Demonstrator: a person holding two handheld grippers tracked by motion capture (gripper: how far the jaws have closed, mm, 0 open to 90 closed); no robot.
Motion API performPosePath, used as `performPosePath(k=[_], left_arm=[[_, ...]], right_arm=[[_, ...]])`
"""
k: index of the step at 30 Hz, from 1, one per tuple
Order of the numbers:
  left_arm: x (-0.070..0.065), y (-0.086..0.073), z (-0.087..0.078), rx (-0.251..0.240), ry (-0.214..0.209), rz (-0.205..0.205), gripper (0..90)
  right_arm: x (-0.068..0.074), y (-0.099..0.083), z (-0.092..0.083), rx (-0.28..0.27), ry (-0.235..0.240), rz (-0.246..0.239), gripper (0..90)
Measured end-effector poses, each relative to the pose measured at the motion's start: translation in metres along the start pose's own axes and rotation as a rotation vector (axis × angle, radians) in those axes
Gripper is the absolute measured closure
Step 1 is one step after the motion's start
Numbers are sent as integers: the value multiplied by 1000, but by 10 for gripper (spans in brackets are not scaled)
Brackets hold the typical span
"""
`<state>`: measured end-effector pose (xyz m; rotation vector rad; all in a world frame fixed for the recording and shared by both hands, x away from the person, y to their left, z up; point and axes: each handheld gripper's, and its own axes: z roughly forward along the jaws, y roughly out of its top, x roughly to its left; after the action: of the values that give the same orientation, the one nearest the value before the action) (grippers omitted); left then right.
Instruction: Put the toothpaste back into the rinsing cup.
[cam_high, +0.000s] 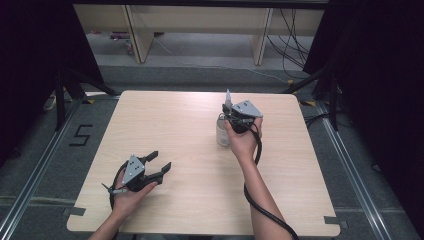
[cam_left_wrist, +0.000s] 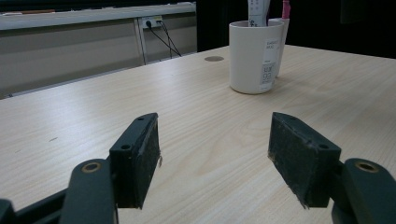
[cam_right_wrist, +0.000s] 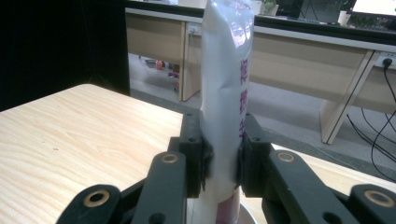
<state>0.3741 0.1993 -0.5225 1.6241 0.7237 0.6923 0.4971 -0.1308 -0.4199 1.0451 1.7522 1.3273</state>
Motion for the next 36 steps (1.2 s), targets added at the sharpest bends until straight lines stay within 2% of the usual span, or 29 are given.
performPosePath(k=[5,7,11,12,14,18,23,25,26,28,29,31,32,34,35,36], left_arm=[[0,0,0,1,-1,1,334],[0,0,0,1,-2,3,334],[0,0,0,1,-2,2,334],[0,0,0,1,-2,2,334],[0,0,0,0,-1,1,334],[0,0,0,1,-2,3,334],[0,0,0,1,-2,3,334],[0,0,0,2,-2,3,334],[0,0,0,1,-2,3,334],[0,0,0,2,-2,4,334],[0,0,0,1,-2,4,334],[0,0,0,1,-2,3,334],[0,0,0,1,-2,3,334],[0,0,0,1,-3,5,334],[0,0,0,1,-3,5,334],[0,0,0,1,-3,6,334]], right_arm=[[-1,-2,2,-5,-2,-22,756],[1,-4,1,14,-4,13,755],[0,-6,3,3,-12,-20,755],[1,-7,3,13,-6,4,755],[2,-9,3,16,-13,14,755],[1,-10,4,14,-3,-4,755],[1,-12,4,27,-4,15,754],[-1,-13,6,7,5,-24,754],[1,-14,4,22,-10,13,754],[0,-15,5,17,-7,-3,754],[1,-15,5,26,-6,8,754],[1,-16,6,24,1,0,753],[0,-16,6,21,-2,-17,753],[1,-17,6,15,-13,-2,753],[0,-18,6,11,-19,-13,753],[2,-18,6,29,-3,11,753]])
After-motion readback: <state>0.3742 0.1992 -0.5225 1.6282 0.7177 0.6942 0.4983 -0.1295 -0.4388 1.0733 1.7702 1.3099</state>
